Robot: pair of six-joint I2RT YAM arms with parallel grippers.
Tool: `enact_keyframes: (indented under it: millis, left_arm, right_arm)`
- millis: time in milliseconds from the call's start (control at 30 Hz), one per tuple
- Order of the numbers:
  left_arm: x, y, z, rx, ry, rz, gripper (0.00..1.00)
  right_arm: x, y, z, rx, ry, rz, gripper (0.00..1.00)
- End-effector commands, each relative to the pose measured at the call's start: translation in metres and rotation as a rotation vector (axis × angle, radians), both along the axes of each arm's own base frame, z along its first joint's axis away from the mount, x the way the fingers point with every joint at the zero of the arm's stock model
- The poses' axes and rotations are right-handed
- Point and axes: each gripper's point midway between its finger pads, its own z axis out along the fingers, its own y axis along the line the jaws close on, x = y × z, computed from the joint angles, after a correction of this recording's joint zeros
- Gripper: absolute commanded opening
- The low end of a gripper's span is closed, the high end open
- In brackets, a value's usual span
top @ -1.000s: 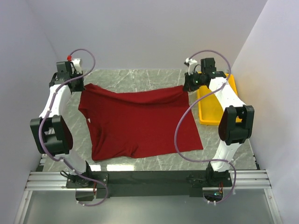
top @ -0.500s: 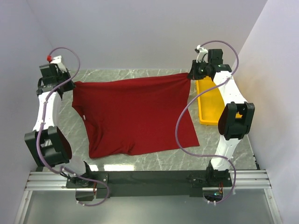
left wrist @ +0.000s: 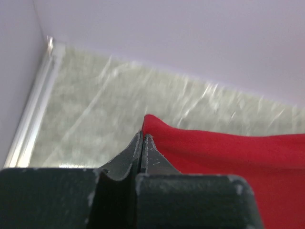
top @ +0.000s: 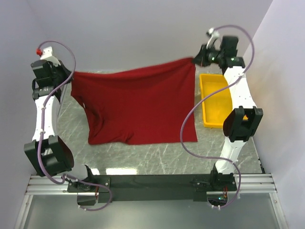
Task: Fold and stack the t-shirts
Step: Flatten the tshirt out
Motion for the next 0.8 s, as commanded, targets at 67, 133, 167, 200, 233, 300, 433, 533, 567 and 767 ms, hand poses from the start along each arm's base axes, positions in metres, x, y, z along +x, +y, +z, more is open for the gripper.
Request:
enact_keyframes:
  millis: [67, 133, 167, 200, 233, 300, 433, 533, 567, 767]
  left_arm:
    - [-0.019, -0.007, 0.18, 0.061, -0.499, 0.012, 0.01]
    - [-0.032, -0.005, 0.212, 0.063, -0.594, 0.044, 0.01]
    - [-0.039, -0.005, 0.227, 0.069, -0.636, 0.057, 0.01]
    - [-0.052, -0.003, 0.248, 0.077, -0.702, 0.096, 0.01]
    - [-0.061, -0.003, 0.262, 0.084, -0.745, 0.11, 0.01]
    - [-0.085, -0.005, 0.29, 0.093, -0.833, 0.141, 0.01]
    - [-0.131, -0.008, 0.341, 0.113, -0.992, 0.199, 0.01]
    - [-0.16, -0.011, 0.364, 0.123, -1.062, 0.23, 0.01]
    - [-0.169, -0.011, 0.369, 0.124, -1.078, 0.245, 0.01]
    - [-0.219, -0.025, 0.391, 0.139, -1.153, 0.255, 0.01]
  right_arm:
    - [-0.001, 0.0, 0.153, 0.1, -0.371, 0.054, 0.0]
    - [-0.011, -0.003, 0.19, 0.127, -0.472, 0.048, 0.0]
    - [-0.022, -0.005, 0.212, 0.133, -0.527, 0.041, 0.0]
    - [-0.028, -0.006, 0.23, 0.148, -0.588, 0.042, 0.0]
    - [-0.035, -0.008, 0.243, 0.153, -0.626, 0.041, 0.0]
    - [-0.053, -0.013, 0.274, 0.157, -0.708, 0.036, 0.0]
    - [-0.094, -0.024, 0.332, 0.223, -0.809, 0.041, 0.0]
    - [-0.126, -0.031, 0.365, 0.246, -0.879, 0.054, 0.0]
    - [-0.136, -0.032, 0.372, 0.251, -0.889, 0.055, 0.0]
    - [-0.196, -0.028, 0.409, 0.281, -0.974, 0.13, 0.0]
